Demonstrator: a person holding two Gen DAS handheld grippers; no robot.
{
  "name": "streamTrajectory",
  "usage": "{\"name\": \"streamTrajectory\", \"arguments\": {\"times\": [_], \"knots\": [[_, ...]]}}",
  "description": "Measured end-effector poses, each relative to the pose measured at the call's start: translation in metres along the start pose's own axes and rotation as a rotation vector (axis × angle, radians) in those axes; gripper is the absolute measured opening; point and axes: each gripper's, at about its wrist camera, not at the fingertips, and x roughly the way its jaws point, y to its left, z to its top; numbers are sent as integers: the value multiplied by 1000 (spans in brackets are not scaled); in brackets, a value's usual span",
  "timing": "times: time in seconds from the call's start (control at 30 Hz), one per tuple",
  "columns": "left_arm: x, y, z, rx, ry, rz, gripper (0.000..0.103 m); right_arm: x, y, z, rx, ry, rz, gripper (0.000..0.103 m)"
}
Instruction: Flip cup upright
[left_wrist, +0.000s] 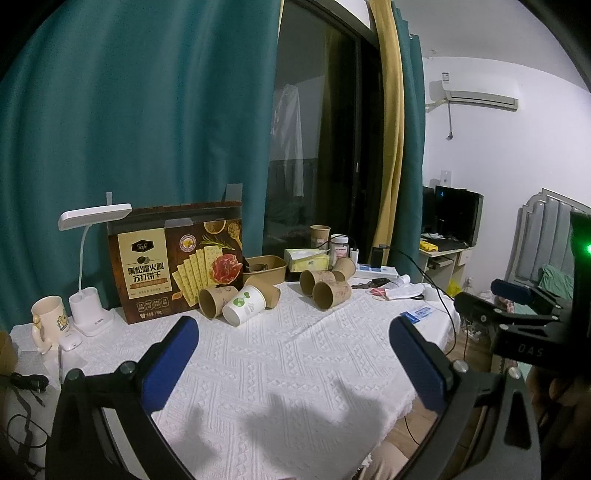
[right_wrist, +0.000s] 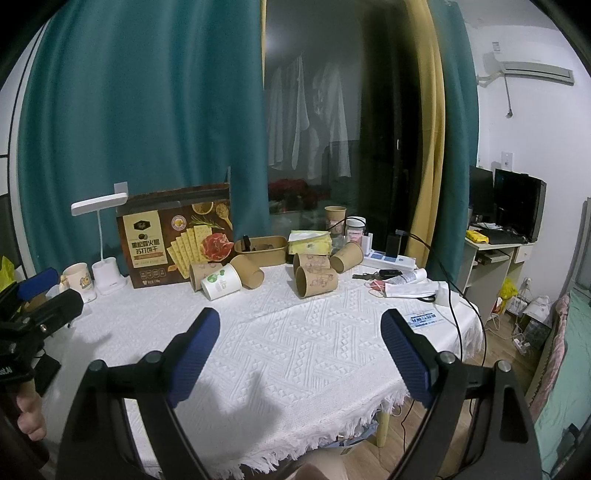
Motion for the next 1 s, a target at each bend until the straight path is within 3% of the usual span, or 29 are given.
{"name": "streamTrajectory", "arguments": {"times": [1.0], "knots": [[0, 1, 1, 2, 10, -11, 103, 4, 4, 0, -1, 0, 6, 87]]}}
